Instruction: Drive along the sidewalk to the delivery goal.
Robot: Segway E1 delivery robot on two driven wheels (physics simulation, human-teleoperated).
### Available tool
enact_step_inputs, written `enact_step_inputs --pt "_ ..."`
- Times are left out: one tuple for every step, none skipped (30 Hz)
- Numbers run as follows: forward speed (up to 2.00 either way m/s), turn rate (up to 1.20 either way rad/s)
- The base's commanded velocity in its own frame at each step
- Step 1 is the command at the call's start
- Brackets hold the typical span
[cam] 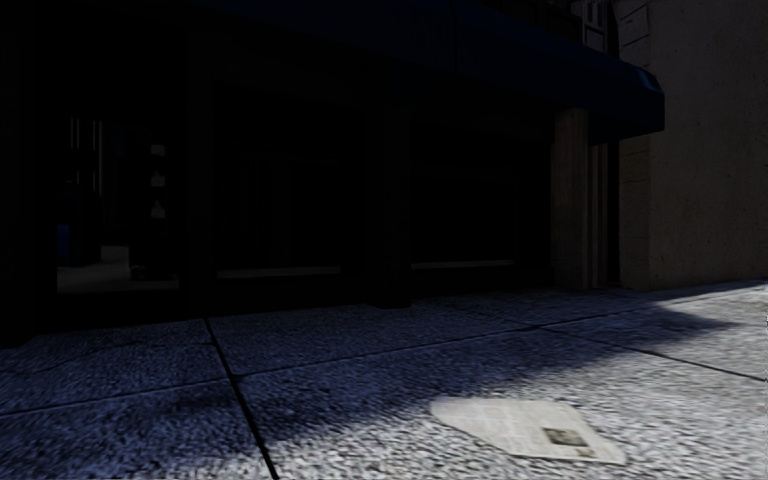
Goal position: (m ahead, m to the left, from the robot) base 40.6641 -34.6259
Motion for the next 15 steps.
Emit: enact_step_inputs --pt "2.00 -0.42" --pt "2.00 -0.42" --pt "2.00 -0.42" --pt "2.00 -0.42" --pt "2.00 -0.42" --pt "2.00 -0.43" --pt "1.88 -0.44" --pt "1.78 -0.46" --pt "1.70 -0.48" --pt "1.63 -0.50" --pt "1.60 -0.51" --pt "1.60 -0.51" --pt "1.60 -0.52" --pt "1.61 -0.52" --pt "1.62 -0.52"
